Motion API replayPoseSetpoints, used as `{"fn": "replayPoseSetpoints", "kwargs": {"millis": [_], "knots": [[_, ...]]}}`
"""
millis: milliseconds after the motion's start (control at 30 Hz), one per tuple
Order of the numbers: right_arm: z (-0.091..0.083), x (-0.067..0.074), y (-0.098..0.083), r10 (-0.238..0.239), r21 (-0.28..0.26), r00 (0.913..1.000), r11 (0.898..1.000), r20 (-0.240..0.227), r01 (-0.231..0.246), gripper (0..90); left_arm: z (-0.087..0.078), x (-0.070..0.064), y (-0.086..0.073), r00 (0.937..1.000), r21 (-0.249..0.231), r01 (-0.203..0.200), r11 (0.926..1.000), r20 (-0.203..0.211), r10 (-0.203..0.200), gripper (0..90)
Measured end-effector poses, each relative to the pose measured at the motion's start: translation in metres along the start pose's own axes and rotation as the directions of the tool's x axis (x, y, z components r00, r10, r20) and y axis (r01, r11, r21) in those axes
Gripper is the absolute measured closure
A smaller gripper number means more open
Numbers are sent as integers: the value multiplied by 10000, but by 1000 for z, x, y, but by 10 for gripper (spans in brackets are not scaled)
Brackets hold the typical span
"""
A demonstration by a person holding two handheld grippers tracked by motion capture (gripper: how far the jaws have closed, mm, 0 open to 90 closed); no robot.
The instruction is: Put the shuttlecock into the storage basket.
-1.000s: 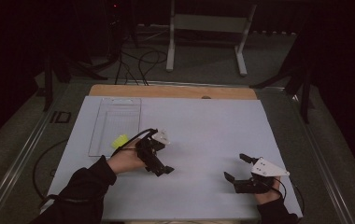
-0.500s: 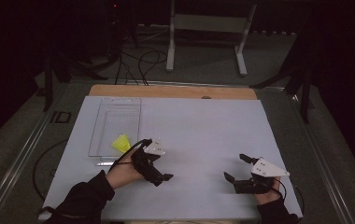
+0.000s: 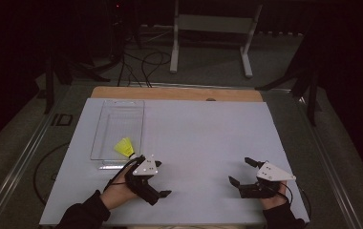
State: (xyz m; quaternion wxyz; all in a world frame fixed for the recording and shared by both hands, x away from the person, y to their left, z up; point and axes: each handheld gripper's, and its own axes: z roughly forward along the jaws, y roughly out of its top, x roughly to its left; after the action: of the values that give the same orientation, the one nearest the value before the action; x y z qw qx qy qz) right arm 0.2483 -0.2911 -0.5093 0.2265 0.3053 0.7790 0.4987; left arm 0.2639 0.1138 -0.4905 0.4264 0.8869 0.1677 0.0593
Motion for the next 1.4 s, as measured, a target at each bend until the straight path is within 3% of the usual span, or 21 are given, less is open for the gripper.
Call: {"fn": "replayPoseSetpoints", "kwargs": {"millis": [233, 400, 600, 800, 1033, 1400], "knots": [[1, 0, 0, 9, 30, 10000, 10000, -37, -9, 81, -4, -2, -22, 10000, 92, 56, 9999, -35, -56, 0], [1, 0, -1, -3, 33, 10000, 10000, -44, 3, 81, -11, 1, -33, 9979, -252, 224, 9994, 612, -209, 0], [1, 0, -1, -15, 23, 10000, 10000, -55, 16, 81, -22, 6, -42, 9977, -883, 575, 9944, 420, -539, 0], [1, 0, -1, -10, 29, 10000, 10000, -68, 11, 81, -25, 7, -50, 9975, -1116, 686, 9914, 242, -662, 0], [1, 0, -2, 35, 45, 9999, 10000, -120, -34, 81, -30, 6, -57, 9962, -1065, 811, 9910, -223, -840, 0], [2, 0, -2, 11, 86, 9999, 10000, -149, -10, 81, -30, 7, -57, 9946, -1385, 1017, 9851, -56, -1035, 0]]}}
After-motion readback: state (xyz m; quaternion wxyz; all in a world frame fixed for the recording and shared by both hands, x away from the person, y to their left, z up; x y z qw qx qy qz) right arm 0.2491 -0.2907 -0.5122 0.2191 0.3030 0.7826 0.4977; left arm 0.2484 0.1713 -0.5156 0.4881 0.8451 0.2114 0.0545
